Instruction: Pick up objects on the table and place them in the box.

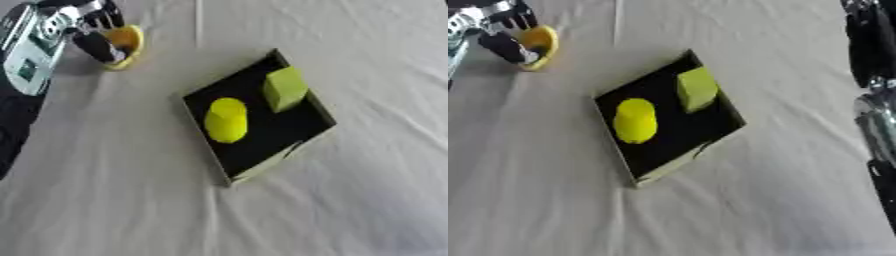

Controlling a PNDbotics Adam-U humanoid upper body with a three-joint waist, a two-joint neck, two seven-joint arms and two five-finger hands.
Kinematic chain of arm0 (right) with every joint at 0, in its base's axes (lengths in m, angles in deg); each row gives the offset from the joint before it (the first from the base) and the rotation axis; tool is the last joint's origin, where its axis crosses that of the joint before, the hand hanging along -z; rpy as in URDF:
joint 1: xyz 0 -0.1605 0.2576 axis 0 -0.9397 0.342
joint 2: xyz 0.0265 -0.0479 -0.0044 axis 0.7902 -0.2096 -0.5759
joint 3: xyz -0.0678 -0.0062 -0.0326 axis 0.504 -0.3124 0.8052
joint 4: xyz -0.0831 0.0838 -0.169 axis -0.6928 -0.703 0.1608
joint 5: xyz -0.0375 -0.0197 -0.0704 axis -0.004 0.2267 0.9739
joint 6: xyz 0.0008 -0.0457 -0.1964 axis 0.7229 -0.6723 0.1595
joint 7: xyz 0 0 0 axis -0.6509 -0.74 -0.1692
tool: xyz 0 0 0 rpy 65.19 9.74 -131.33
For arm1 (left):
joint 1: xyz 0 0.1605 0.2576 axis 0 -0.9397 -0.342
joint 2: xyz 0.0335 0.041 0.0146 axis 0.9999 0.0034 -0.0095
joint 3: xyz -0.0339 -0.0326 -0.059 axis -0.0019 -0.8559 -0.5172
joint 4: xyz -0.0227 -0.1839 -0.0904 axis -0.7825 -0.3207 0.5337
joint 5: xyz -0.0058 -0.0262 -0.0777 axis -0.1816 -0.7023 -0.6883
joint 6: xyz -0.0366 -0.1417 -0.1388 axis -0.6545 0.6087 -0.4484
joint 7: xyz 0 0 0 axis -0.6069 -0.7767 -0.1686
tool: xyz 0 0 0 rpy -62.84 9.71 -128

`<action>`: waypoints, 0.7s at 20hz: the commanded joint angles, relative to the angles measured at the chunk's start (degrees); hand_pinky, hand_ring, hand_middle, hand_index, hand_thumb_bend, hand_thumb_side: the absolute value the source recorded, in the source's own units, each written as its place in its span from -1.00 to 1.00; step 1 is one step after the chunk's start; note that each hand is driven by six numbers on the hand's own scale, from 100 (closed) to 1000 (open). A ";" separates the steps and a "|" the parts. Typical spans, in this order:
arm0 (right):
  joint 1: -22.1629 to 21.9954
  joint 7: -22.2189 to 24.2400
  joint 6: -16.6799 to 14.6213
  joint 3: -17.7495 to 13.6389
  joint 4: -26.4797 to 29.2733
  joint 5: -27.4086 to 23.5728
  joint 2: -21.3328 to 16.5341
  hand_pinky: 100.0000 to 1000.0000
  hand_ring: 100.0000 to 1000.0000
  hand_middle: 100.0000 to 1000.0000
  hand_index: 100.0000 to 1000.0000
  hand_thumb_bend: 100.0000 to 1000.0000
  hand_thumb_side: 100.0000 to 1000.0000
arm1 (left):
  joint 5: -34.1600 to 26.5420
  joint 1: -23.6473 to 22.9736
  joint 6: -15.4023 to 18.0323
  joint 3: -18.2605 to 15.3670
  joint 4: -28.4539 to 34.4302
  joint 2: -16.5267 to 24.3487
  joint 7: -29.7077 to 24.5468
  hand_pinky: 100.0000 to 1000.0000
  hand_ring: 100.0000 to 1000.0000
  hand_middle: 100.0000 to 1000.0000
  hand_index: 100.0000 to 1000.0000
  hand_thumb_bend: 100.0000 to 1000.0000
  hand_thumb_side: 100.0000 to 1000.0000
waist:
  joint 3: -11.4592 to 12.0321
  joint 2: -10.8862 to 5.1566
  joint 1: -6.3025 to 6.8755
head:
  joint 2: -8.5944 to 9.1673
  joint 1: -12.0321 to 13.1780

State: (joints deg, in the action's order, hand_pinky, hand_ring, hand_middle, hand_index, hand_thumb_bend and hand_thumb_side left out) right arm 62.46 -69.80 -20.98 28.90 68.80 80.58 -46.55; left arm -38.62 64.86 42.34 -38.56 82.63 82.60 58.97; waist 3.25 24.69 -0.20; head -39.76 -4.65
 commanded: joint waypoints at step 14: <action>0.42 -0.78 -0.81 -1.24 1.14 -0.12 -1.19 0.76 0.75 0.36 0.66 -1.00 0.28 | -5.45 -3.22 2.87 11.35 43.22 -3.07 -8.01 0.50 0.39 0.24 -0.02 -0.69 -1.00 | 1.51 -3.89 -0.99 | -1.11 -1.35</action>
State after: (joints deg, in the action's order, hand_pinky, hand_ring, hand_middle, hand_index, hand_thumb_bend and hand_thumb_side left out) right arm 62.47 -70.43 -21.63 28.43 68.80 80.58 -46.56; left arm -43.66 60.96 45.15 -27.58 123.59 79.91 51.78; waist 4.74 22.30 -1.14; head -40.62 -5.78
